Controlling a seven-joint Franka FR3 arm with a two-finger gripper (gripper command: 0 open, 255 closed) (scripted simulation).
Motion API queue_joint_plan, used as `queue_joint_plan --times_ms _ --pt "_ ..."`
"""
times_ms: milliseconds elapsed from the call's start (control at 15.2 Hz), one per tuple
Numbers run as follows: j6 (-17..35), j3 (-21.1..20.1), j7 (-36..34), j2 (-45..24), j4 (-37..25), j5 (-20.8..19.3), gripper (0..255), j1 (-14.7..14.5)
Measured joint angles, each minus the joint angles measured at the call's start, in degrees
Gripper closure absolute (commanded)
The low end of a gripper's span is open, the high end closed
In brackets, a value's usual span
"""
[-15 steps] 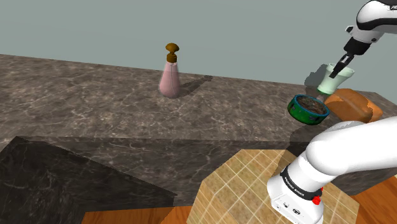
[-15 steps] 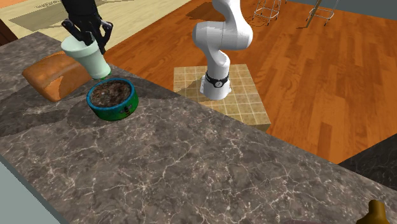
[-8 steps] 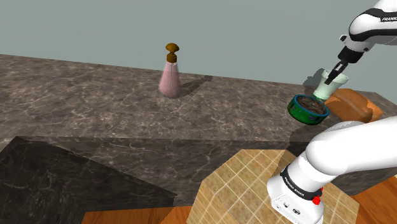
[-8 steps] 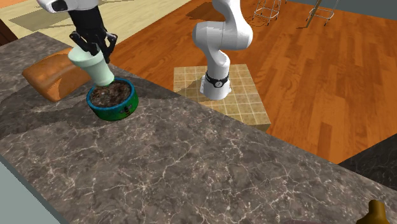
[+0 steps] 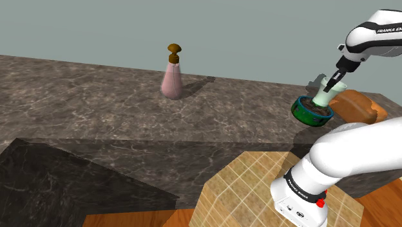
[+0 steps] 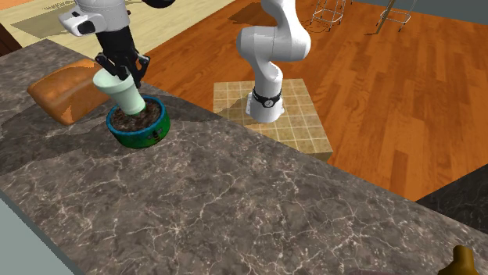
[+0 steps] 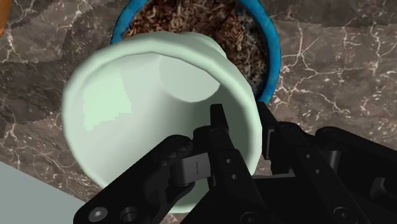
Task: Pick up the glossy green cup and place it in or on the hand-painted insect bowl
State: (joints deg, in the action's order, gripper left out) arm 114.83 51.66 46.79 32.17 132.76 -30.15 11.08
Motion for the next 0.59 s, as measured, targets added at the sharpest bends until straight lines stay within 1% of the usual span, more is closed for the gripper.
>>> queue_joint_plan --times_ms 396,462,594 --pt "0.44 0.29 0.03 -0.21 0.17 -0.02 255 -0.11" --pt "0.44 0.29 0.03 -0.21 0.17 -0.02 0 -0.11" --pt "0.45 0.29 0.03 -0.21 0.16 -0.02 0 -0.12"
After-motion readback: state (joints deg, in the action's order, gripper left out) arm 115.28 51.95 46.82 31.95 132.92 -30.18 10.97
